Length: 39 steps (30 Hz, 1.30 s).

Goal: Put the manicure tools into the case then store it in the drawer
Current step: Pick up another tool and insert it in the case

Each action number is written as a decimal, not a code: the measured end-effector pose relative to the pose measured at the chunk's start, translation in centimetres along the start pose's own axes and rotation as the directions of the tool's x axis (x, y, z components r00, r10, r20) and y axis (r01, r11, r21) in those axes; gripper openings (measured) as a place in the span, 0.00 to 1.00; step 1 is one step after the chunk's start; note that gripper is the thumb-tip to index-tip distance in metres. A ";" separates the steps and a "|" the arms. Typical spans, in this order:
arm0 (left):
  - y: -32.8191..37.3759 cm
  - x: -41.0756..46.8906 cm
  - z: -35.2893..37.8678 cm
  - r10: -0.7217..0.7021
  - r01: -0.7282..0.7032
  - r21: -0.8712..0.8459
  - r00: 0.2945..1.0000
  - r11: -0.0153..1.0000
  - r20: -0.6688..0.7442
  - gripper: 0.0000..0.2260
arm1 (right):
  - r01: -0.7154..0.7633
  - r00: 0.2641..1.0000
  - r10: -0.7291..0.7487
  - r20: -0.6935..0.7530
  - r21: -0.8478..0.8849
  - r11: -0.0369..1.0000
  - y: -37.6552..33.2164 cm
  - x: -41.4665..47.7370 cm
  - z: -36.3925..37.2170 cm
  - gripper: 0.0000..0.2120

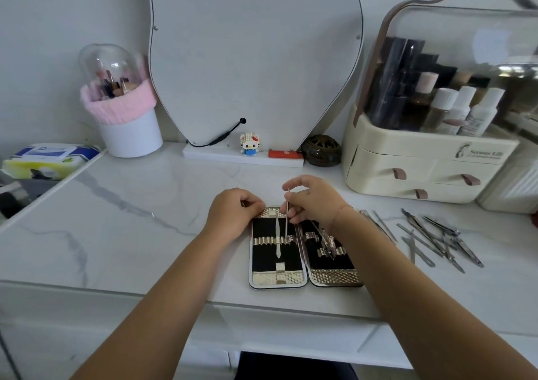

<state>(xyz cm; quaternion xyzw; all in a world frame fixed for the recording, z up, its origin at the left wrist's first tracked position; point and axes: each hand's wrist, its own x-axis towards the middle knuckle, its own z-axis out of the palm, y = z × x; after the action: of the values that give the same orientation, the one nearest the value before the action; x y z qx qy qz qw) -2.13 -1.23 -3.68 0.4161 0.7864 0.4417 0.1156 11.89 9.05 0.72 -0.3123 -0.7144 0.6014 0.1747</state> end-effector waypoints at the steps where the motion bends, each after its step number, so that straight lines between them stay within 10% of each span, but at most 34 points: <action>1: 0.0 0.0 0.0 0.001 -0.001 0.000 1.000 1.000 0.001 0.03 | -0.006 1.000 0.006 -0.015 -0.006 1.000 -0.1 0.3 0.2 0.08; 10: 0.0 0.1 0.0 -0.010 0.010 -0.010 1.000 1.000 0.002 0.02 | 0.013 0.994 -0.036 -0.101 -0.226 0.974 0.6 1.4 0.6 0.07; 18: 0.1 0.1 0.0 -0.016 0.016 -0.006 1.000 1.000 0.004 0.02 | 0.141 0.978 -0.208 -0.005 -0.719 0.680 0.0 2.0 0.8 0.07; 28: 0.0 0.1 0.0 -0.004 0.004 -0.013 1.000 1.000 0.007 0.02 | 0.271 0.960 -0.207 0.191 -0.827 0.492 0.1 0.4 0.1 0.13; 39: 0.0 0.1 0.0 -0.003 0.003 -0.011 1.000 1.000 0.012 0.02 | 0.322 0.945 -0.240 0.222 -0.766 0.557 0.3 -0.1 -0.6 0.10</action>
<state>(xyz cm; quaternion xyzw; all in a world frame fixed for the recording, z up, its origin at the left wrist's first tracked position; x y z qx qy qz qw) -2.19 -1.16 -3.69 0.4168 0.7840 0.4432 0.1234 12.38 9.43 0.52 -0.2110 -0.9536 0.2001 0.0784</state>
